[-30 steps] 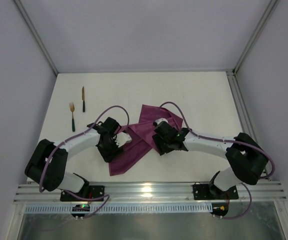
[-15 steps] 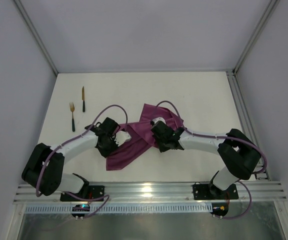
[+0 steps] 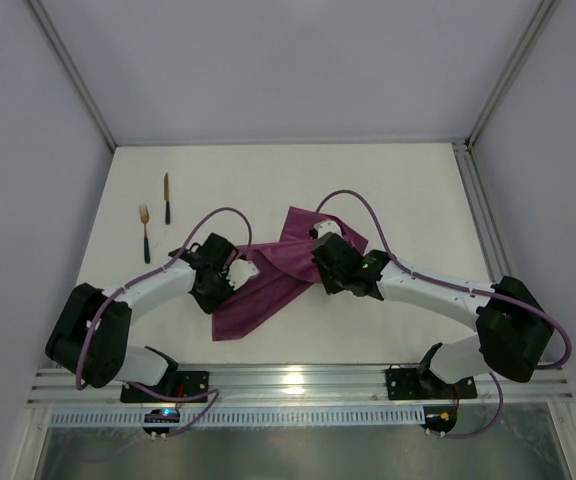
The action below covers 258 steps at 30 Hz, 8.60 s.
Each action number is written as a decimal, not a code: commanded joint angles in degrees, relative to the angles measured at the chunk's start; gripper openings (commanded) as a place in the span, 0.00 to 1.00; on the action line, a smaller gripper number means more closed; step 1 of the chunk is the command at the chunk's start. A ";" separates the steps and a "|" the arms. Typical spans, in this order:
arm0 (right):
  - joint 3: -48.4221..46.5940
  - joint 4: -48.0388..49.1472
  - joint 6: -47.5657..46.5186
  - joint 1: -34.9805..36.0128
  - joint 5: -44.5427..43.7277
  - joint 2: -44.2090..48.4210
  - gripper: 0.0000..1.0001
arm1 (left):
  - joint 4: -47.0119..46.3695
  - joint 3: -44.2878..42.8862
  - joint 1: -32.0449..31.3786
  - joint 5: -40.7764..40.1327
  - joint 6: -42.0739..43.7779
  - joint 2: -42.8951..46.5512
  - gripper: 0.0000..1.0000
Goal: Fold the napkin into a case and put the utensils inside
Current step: Pick up the crumpled napkin from the center of the board, then flatten out the crumpled napkin at the center of the board, then fold and flatten the napkin at the center of the board, then move the rectangle-folded napkin to the center of the board, then smooth out the rectangle-folded napkin at the center of the board.
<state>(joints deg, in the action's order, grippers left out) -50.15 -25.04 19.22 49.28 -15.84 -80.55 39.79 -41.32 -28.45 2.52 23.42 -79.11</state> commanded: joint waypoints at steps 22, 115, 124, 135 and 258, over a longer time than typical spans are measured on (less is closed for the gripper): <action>-35.17 -15.83 -11.93 -15.18 0.97 23.85 0.04 | 18.81 -43.03 15.44 -12.03 6.90 21.98 0.00; -15.74 6.41 -0.85 -38.11 8.97 -15.32 0.04 | -16.06 -35.56 18.52 -17.46 7.60 -25.81 0.00; -22.89 4.82 0.81 -39.52 7.84 -23.78 0.04 | -16.94 -43.05 18.52 -17.29 8.75 -35.67 0.00; -13.57 5.44 2.57 -39.52 5.99 -14.46 0.04 | -17.64 -43.76 17.90 -16.24 8.75 -36.29 0.00; -4.07 2.79 -4.71 -35.63 20.92 2.61 0.26 | 3.12 -30.83 24.84 1.26 -6.10 -15.88 0.26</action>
<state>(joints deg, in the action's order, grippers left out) -50.87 -30.39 21.67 16.80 -0.21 -72.90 50.24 -69.60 -4.03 4.27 20.60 -88.90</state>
